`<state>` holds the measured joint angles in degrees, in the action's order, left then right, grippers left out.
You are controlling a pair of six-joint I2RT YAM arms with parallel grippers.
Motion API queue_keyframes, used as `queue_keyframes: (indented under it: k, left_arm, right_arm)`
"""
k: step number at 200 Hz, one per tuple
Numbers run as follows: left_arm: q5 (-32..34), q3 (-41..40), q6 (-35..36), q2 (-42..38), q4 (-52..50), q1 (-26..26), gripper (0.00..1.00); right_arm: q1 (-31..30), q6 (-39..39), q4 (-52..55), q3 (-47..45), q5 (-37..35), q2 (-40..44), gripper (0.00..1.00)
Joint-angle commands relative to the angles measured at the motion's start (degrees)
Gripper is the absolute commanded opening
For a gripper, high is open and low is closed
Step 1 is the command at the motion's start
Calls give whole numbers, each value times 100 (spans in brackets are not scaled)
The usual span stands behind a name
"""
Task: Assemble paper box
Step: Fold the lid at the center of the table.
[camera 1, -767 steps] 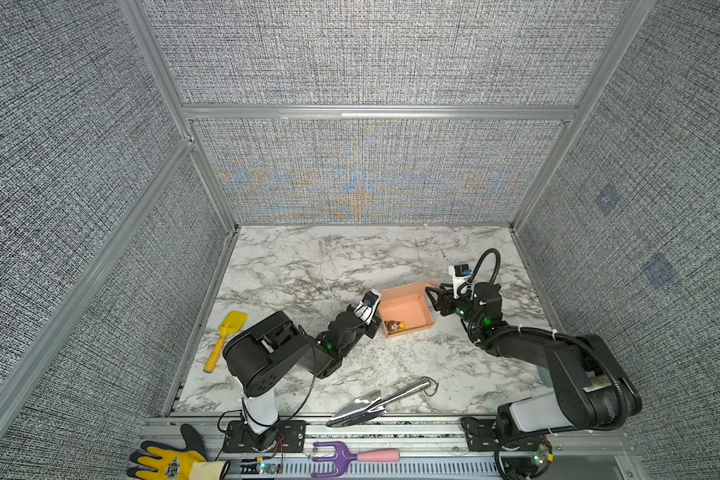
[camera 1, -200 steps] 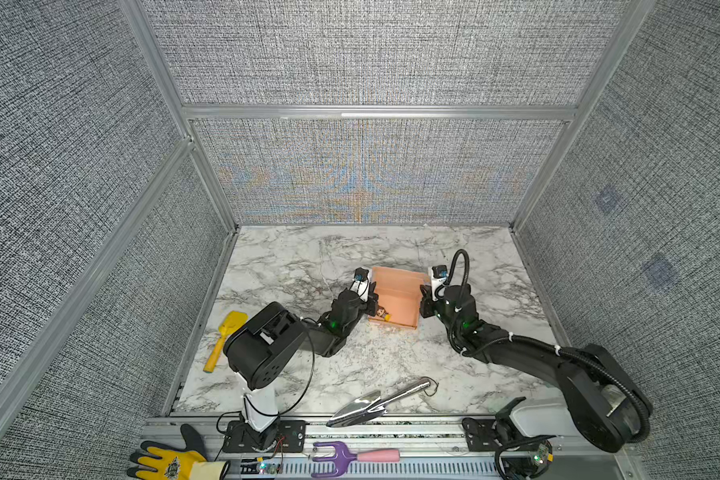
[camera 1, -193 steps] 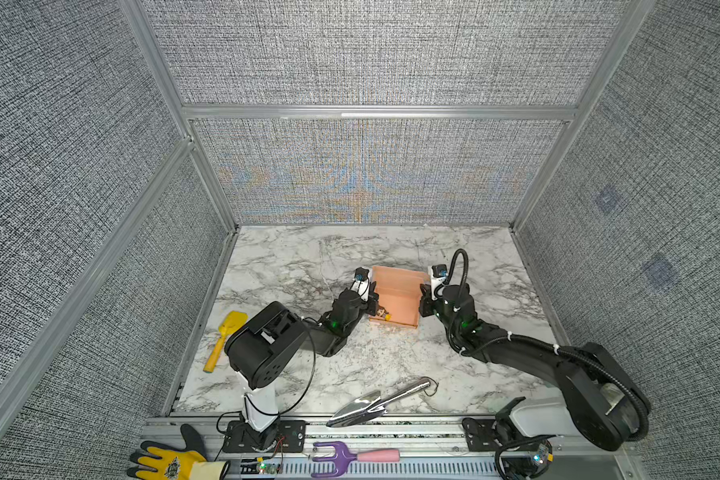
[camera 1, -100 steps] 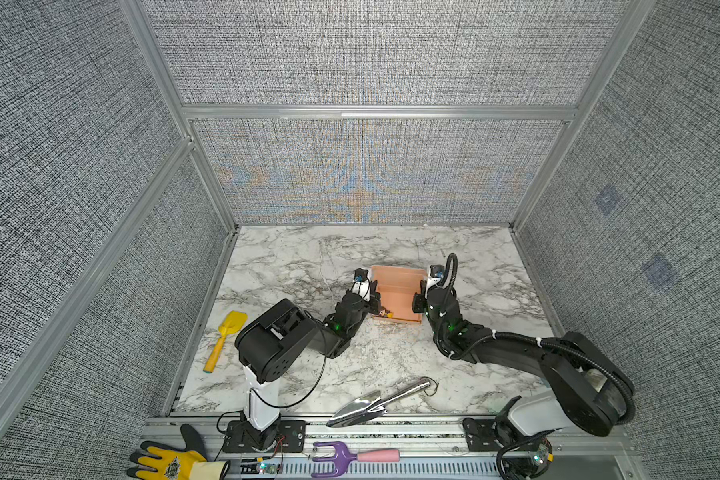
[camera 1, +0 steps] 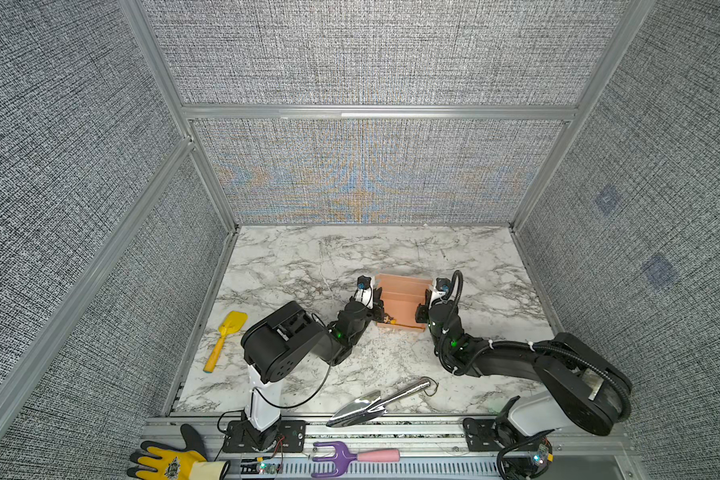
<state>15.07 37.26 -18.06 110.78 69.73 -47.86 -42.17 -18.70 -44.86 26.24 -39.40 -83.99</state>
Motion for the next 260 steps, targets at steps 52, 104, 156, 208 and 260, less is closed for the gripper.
queue_keyframes:
  k: [52,104,156,208,260]
  left_arm:
    - [149,-20,-40,177,476,-92,7]
    - [72,89,-32,141,291,-110,7]
    - [-67,121,-69,86,175,-112,7]
    - [-359,192,-256,35,-4,-138,8]
    - [-371,104,-446,146,373,-154,9]
  right_arm:
    - [-393,-651,-194,-23,-1150,-107,0]
    - [-421,-946,817,566,-1298,-133,0]
    - [-406,-1419,1655,879,-1200,-149,0]
    - [-405,-1498,1098,509,-1066,-131,0]
    - [-415,-1321,310,228,-1052,-134,0]
